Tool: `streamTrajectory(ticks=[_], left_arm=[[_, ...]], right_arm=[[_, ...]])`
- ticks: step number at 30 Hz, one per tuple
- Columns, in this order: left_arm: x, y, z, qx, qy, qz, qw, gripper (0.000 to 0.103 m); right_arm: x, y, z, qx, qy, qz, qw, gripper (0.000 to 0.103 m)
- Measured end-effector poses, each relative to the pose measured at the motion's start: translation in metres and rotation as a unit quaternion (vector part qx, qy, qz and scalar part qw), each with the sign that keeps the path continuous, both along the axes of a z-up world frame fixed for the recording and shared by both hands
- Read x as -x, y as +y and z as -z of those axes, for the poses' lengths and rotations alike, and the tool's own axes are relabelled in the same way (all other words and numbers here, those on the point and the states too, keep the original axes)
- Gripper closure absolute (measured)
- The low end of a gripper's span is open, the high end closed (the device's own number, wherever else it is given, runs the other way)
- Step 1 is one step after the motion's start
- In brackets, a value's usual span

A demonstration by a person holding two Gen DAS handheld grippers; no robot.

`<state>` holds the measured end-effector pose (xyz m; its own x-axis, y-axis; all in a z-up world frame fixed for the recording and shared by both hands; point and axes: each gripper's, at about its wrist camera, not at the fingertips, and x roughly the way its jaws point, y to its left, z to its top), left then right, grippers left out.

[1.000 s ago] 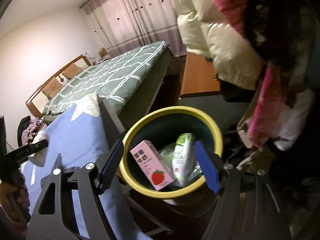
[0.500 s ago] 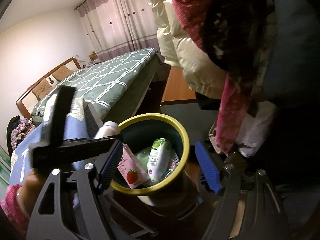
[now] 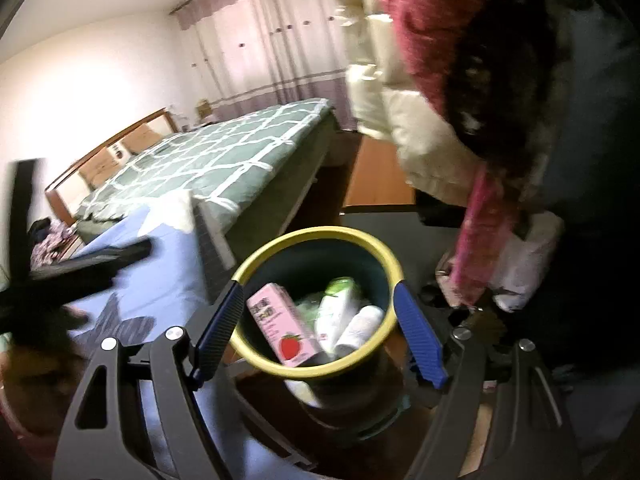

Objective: Collect trash

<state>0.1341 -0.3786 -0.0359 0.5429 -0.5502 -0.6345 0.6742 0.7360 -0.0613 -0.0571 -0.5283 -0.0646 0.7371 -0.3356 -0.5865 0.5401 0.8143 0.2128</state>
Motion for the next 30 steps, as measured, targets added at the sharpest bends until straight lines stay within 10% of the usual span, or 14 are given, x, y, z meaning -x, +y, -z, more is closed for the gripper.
streamTrajectory(ticks=[15, 30], left_arm=[[0.090, 0.281, -0.032, 0.039, -0.075, -0.238, 0.9674, 0.005], [0.133, 0.326, -0.051, 0.062, -0.095, -0.273, 0.9552, 0.005]], right_arm=[[-0.010, 0.105, -0.036, 0.066, -0.028, -0.120, 0.990, 0.025], [0.003, 0.148, -0.051, 0.089, -0.045, -0.153, 0.983, 0.022]])
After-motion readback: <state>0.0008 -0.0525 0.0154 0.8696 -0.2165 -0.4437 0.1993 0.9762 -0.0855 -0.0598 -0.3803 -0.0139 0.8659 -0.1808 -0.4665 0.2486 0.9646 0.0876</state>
